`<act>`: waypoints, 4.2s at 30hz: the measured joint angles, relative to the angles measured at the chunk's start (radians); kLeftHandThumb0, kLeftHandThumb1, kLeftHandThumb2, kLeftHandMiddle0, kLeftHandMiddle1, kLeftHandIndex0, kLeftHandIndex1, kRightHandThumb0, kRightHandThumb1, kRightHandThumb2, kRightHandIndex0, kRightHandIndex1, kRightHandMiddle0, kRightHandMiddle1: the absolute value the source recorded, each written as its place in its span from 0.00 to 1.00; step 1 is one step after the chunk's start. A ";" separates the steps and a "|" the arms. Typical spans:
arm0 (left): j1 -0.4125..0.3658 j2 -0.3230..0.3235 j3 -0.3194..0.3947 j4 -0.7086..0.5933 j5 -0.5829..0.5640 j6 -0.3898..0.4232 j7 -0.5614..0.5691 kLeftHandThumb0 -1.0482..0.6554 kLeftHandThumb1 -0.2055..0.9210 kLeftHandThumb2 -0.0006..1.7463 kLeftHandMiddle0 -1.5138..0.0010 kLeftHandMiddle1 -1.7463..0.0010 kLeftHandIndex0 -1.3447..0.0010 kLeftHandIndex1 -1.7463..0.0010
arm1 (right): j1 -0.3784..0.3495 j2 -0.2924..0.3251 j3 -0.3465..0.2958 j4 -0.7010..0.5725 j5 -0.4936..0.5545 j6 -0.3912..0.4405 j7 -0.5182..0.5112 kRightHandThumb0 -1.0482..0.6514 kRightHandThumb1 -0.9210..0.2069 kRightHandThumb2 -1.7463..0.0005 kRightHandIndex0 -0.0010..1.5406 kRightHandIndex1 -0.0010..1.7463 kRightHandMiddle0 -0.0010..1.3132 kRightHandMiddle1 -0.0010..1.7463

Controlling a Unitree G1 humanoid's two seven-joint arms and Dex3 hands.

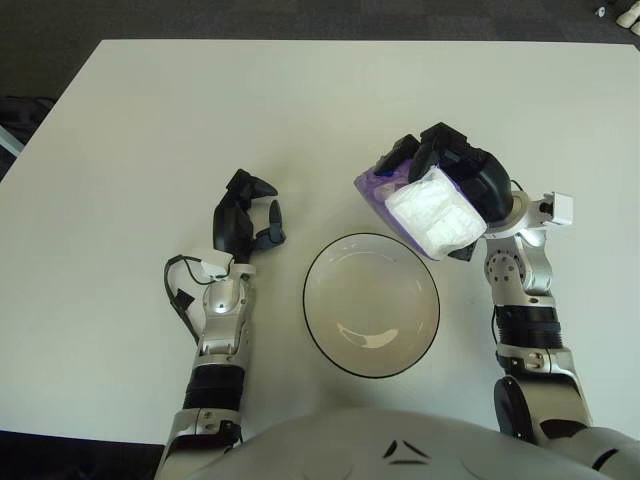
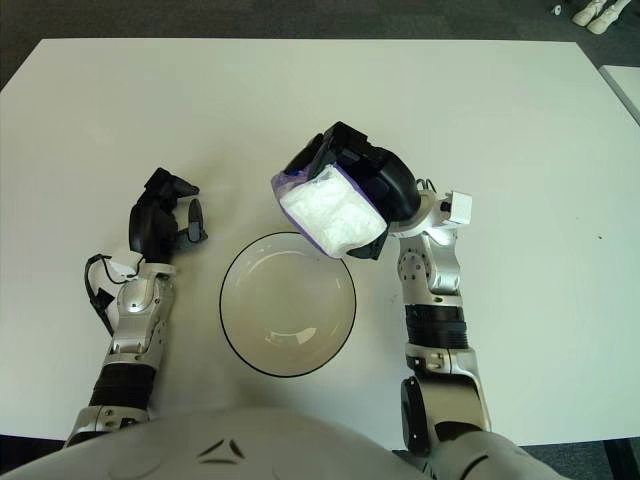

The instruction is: Put the tissue paper into the plate.

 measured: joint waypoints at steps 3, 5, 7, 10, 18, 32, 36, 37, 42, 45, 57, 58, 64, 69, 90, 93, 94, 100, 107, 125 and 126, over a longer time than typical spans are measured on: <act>0.009 0.000 0.000 0.006 0.000 0.000 0.000 0.34 0.51 0.72 0.34 0.00 0.58 0.00 | -0.021 -0.022 -0.035 0.137 0.020 -0.073 0.119 0.36 0.37 0.38 0.45 0.97 0.35 1.00; 0.011 0.000 0.001 0.010 -0.002 0.002 0.000 0.34 0.51 0.72 0.34 0.00 0.58 0.00 | -0.036 -0.033 -0.063 0.218 0.040 -0.118 0.188 0.36 0.36 0.38 0.44 0.97 0.35 1.00; 0.012 0.000 0.001 0.010 -0.002 0.002 0.000 0.34 0.51 0.72 0.34 0.00 0.58 0.00 | -0.043 -0.044 -0.082 0.263 0.051 -0.146 0.227 0.45 0.54 0.26 0.49 0.95 0.41 1.00; 0.002 0.000 0.002 -0.005 -0.001 -0.008 0.000 0.34 0.51 0.73 0.34 0.00 0.58 0.00 | -0.024 -0.074 -0.065 0.176 -0.007 -0.122 0.195 0.56 0.78 0.10 0.58 0.93 0.49 1.00; -0.007 -0.001 0.001 -0.005 0.000 -0.008 0.000 0.34 0.50 0.73 0.33 0.00 0.57 0.00 | -0.028 -0.164 0.023 -0.105 -0.160 -0.062 0.148 0.61 0.89 0.02 0.62 0.91 0.53 1.00; 0.003 -0.001 0.001 0.018 0.003 0.010 0.006 0.34 0.50 0.73 0.33 0.00 0.57 0.00 | -0.019 -0.267 0.212 -0.445 -0.449 -0.264 0.015 0.62 0.88 0.01 0.60 0.96 0.51 1.00; 0.004 -0.002 0.001 0.018 0.003 0.016 0.013 0.34 0.50 0.73 0.33 0.00 0.57 0.00 | -0.016 -0.284 0.231 -0.423 -0.463 -0.348 -0.029 0.61 0.87 0.01 0.59 0.96 0.50 1.00; 0.004 -0.002 0.001 0.018 0.003 0.016 0.013 0.34 0.50 0.73 0.33 0.00 0.57 0.00 | -0.016 -0.286 0.235 -0.417 -0.469 -0.367 -0.039 0.61 0.86 0.01 0.59 0.97 0.50 1.00; 0.004 0.000 0.000 0.018 0.002 0.014 0.010 0.34 0.50 0.73 0.33 0.00 0.57 0.00 | -0.017 -0.289 0.261 -0.376 -0.482 -0.465 -0.096 0.61 0.87 0.00 0.59 1.00 0.51 0.99; 0.004 0.000 -0.001 0.018 0.002 0.013 0.010 0.34 0.50 0.73 0.33 0.00 0.57 0.00 | -0.018 -0.290 0.275 -0.363 -0.489 -0.502 -0.129 0.61 0.89 0.00 0.60 1.00 0.55 0.94; 0.004 0.000 -0.002 0.022 0.000 0.008 0.010 0.34 0.50 0.73 0.33 0.00 0.57 0.00 | -0.018 -0.291 0.292 -0.363 -0.580 -0.571 -0.276 0.61 0.82 0.04 0.48 1.00 0.55 0.99; 0.003 0.000 -0.002 0.023 -0.001 0.007 0.010 0.34 0.49 0.74 0.33 0.00 0.57 0.00 | -0.018 -0.290 0.292 -0.363 -0.592 -0.575 -0.291 0.61 0.81 0.04 0.48 1.00 0.55 1.00; 0.002 0.000 -0.003 0.024 -0.001 0.007 0.009 0.34 0.49 0.74 0.32 0.00 0.57 0.00 | -0.015 -0.275 0.288 -0.371 -0.665 -0.580 -0.388 0.61 0.90 0.01 0.58 1.00 0.61 0.90; 0.001 0.000 -0.004 0.025 -0.001 0.007 0.009 0.34 0.48 0.74 0.32 0.00 0.56 0.00 | 0.007 -0.260 0.286 -0.431 -0.714 -0.514 -0.461 0.61 0.87 0.04 0.58 1.00 0.58 0.88; -0.028 0.004 0.001 0.065 -0.002 -0.015 0.001 0.33 0.45 0.77 0.30 0.00 0.54 0.00 | 0.096 -0.309 0.295 -0.626 -0.802 -0.298 -0.540 0.21 0.01 0.49 0.01 0.35 0.01 0.38; -0.039 0.005 0.003 0.076 -0.004 -0.044 -0.002 0.33 0.45 0.77 0.31 0.00 0.54 0.00 | 0.096 -0.324 0.295 -0.625 -0.811 -0.310 -0.542 0.18 0.00 0.46 0.00 0.17 0.00 0.22; -0.042 0.005 0.003 0.080 -0.005 -0.054 -0.004 0.33 0.45 0.77 0.31 0.00 0.54 0.00 | 0.096 -0.328 0.295 -0.624 -0.817 -0.316 -0.544 0.17 0.00 0.46 0.00 0.15 0.00 0.20; -0.062 0.005 0.007 0.101 -0.011 -0.101 -0.010 0.33 0.46 0.76 0.31 0.00 0.54 0.00 | 0.095 -0.330 0.295 -0.607 -0.851 -0.378 -0.573 0.11 0.00 0.45 0.00 0.01 0.00 0.02; -0.066 0.003 0.007 0.108 -0.014 -0.104 -0.011 0.33 0.45 0.77 0.30 0.00 0.54 0.00 | 0.085 -0.329 0.293 -0.578 -0.894 -0.458 -0.629 0.08 0.00 0.46 0.00 0.00 0.00 0.00; -0.066 0.003 0.006 0.106 -0.016 -0.075 -0.016 0.34 0.50 0.73 0.37 0.00 0.57 0.00 | 0.085 -0.362 0.314 -0.591 -0.885 -0.360 -0.634 0.07 0.00 0.47 0.00 0.00 0.00 0.00; -0.066 0.003 0.006 0.106 -0.015 -0.071 -0.016 0.34 0.51 0.72 0.37 0.00 0.58 0.00 | 0.085 -0.364 0.315 -0.594 -0.885 -0.354 -0.634 0.07 0.00 0.47 0.00 0.00 0.00 0.00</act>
